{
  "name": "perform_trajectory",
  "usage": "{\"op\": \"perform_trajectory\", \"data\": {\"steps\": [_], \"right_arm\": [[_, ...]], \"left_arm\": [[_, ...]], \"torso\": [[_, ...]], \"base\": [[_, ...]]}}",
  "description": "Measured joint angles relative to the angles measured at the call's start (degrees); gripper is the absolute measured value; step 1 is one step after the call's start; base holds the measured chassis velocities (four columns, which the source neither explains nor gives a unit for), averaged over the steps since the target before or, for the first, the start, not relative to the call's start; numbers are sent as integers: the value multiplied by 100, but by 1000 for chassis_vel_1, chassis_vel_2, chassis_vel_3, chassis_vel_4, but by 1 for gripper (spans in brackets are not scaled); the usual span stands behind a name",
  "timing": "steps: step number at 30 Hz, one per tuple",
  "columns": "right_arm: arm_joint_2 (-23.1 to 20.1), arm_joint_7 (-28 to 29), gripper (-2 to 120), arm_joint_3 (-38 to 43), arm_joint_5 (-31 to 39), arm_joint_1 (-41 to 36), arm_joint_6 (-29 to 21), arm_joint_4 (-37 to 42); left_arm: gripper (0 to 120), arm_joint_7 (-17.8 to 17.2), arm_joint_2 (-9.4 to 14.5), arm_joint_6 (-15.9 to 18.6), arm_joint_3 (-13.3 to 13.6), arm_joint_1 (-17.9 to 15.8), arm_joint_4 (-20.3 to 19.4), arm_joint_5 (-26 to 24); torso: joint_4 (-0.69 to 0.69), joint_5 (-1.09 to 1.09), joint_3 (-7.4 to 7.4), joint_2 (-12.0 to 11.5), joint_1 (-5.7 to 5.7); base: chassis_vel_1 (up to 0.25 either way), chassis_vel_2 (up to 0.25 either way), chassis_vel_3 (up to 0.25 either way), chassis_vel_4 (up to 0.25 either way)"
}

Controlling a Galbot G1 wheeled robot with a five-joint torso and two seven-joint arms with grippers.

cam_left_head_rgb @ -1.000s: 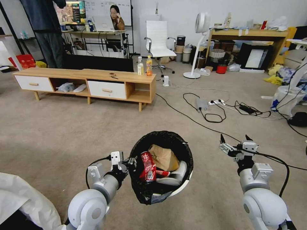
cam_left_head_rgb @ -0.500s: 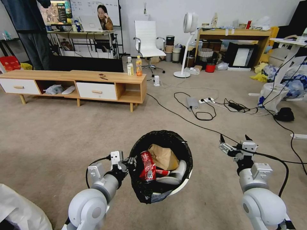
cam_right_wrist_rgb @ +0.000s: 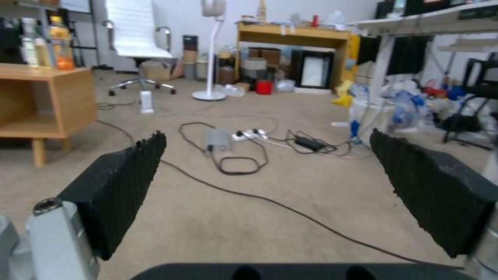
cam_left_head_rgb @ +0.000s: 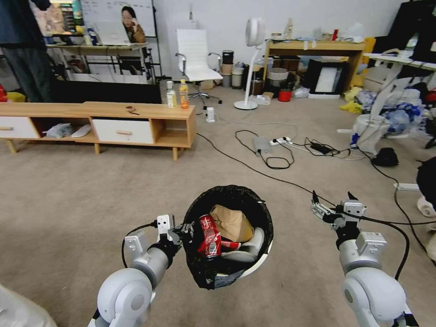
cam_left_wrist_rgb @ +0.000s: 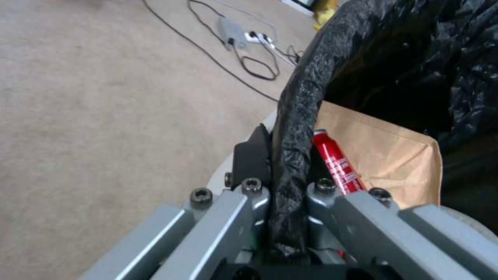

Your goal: Pick up the trash bin and place the garbage on the floor into it.

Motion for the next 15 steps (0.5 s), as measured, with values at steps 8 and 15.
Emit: {"op": "perform_trajectory", "data": {"steps": [8, 15], "right_arm": [[23, 0, 100, -3, -24, -13, 4, 2], [47, -11, 100, -27, 10, -29, 49, 3]], "left_arm": [[2, -51, -2, -18, 0, -3, -5, -44], [2, -63, -8, -21, 1, 17, -9, -46]], "torso": [[-3, 0, 0, 0, 0], [1, 0, 0, 0, 0]], "base": [[-45, -57, -52, -51], [0, 0, 0, 0]]}}
